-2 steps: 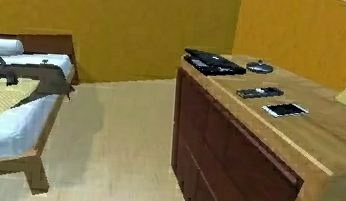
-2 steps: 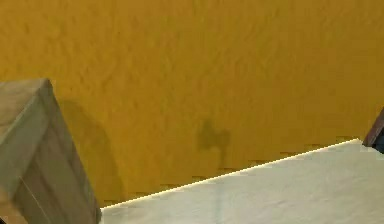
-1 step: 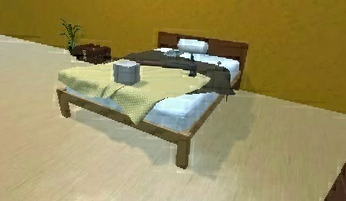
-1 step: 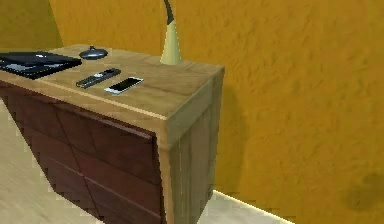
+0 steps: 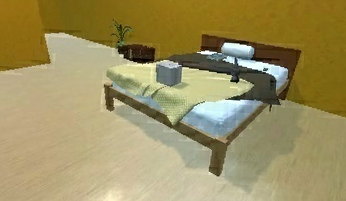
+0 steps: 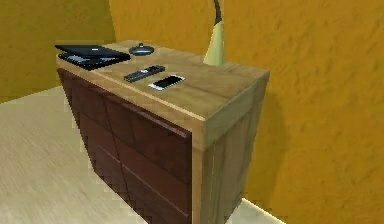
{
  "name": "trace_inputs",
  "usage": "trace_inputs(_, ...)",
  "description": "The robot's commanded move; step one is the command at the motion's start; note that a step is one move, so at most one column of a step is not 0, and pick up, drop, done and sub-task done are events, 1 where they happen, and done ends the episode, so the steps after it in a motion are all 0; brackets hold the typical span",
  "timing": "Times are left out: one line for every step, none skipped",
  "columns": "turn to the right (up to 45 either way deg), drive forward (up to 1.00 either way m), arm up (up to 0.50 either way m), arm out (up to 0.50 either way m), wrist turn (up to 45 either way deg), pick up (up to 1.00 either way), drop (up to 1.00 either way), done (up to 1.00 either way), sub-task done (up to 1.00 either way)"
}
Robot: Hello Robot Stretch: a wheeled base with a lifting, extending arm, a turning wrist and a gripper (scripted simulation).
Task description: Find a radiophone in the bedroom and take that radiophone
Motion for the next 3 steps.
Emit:
trace_inputs(0.0, 0.00, 0.50, 0.00, 0.0, 0.00, 0.00, 0.00, 0.00)
trace_inputs(0.0, 0.00, 0.38, 0.00, 0.0, 0.00, 0.00, 0.00, 0.00)
trace_inputs(0.0, 0.00, 0.00, 0.48, 0.0, 0.00, 0.00, 0.00, 0.00)
